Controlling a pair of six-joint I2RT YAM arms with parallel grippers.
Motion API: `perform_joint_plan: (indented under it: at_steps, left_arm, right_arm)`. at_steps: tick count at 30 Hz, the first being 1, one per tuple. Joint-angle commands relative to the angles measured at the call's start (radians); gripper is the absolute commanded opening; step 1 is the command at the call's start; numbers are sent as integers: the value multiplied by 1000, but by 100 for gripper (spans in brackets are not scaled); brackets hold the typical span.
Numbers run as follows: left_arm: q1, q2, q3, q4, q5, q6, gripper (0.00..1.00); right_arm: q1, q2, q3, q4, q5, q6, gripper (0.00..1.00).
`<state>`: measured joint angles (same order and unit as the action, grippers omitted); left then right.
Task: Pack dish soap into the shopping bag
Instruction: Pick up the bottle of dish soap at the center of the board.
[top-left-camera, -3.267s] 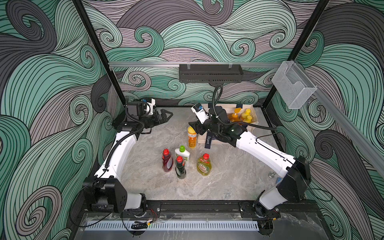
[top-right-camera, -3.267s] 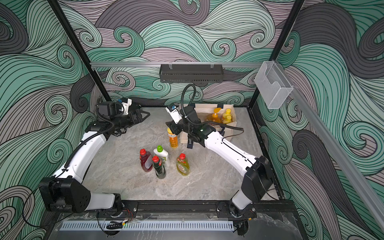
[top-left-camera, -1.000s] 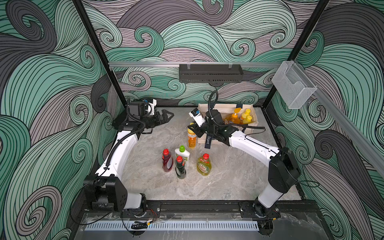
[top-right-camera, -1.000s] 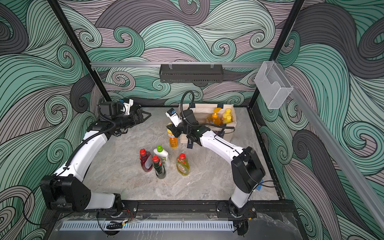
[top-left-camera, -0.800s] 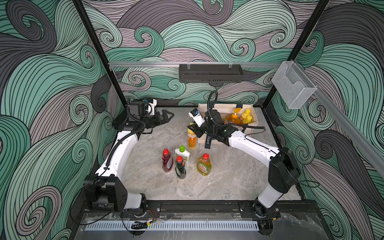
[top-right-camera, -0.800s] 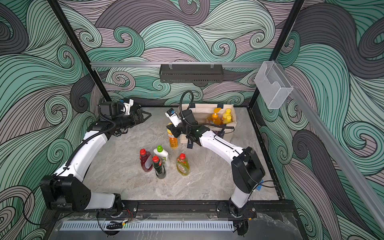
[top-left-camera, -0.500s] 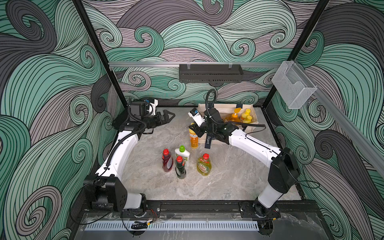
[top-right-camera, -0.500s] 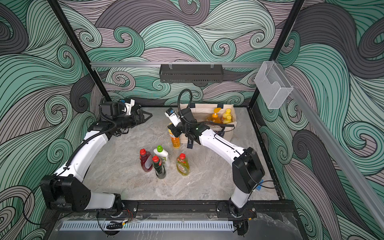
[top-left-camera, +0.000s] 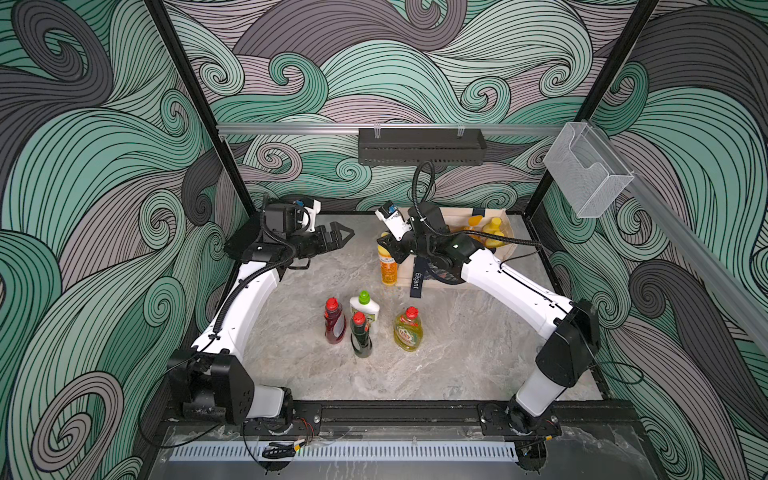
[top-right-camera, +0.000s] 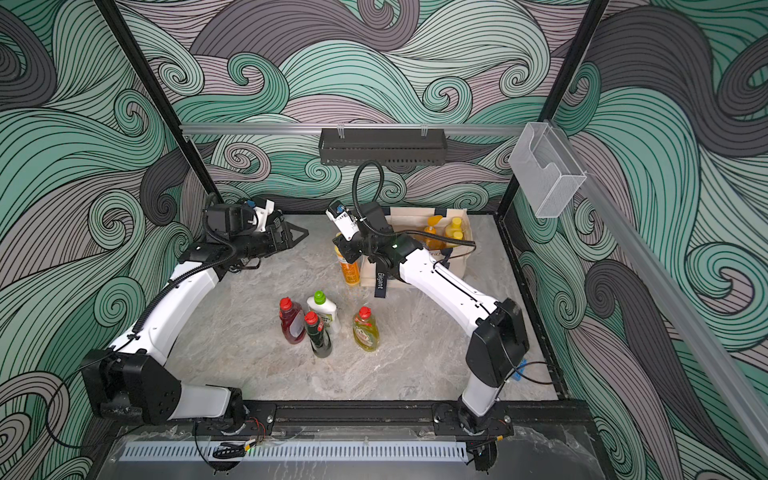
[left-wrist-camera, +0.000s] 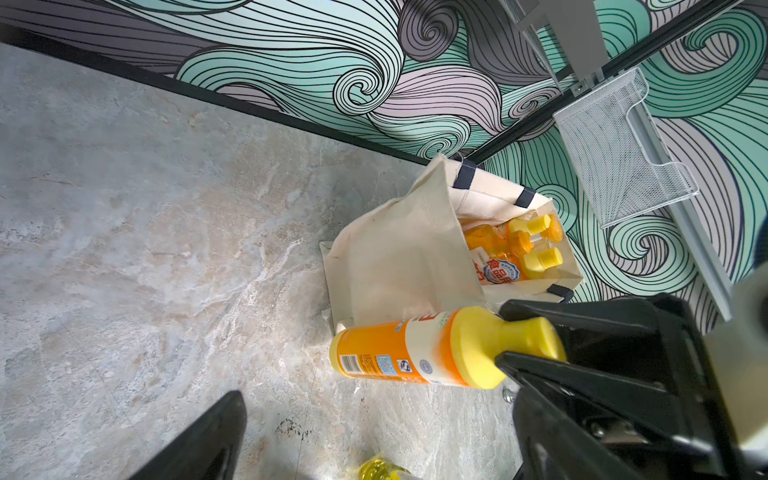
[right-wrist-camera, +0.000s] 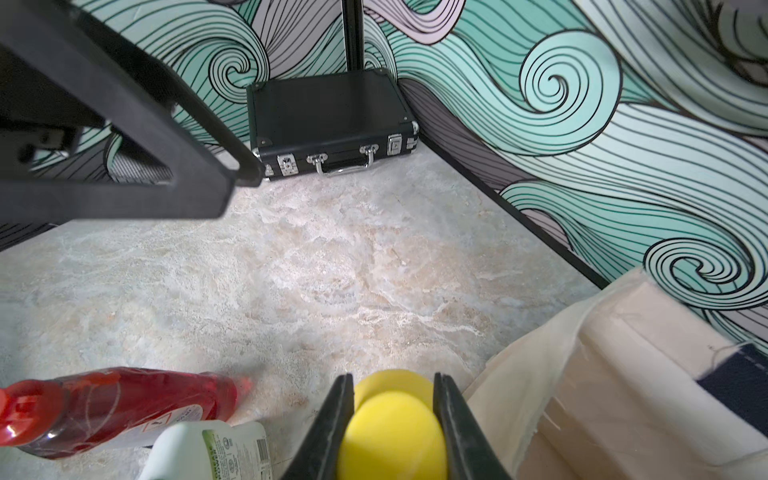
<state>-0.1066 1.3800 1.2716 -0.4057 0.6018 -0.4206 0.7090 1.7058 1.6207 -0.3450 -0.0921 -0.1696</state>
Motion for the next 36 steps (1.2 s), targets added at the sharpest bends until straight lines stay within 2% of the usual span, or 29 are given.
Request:
perform_joint_plan:
  at_steps: [1, 11, 19, 36]
  left_arm:
    - [-13, -1, 35, -15, -7, 18, 98]
    - [-37, 9, 46, -20, -17, 25, 99]
    - [-71, 75, 73, -26, -24, 33, 99]
    - [-105, 107, 124, -53, -43, 72, 99]
  right_arm:
    - [0, -47, 96, 48, 37, -18, 0]
    - [1, -18, 273, -69, 68, -58, 0]
    - [1, 29, 415, -124, 77, -58, 0]
    - [0, 72, 614, -198, 120, -90, 0]
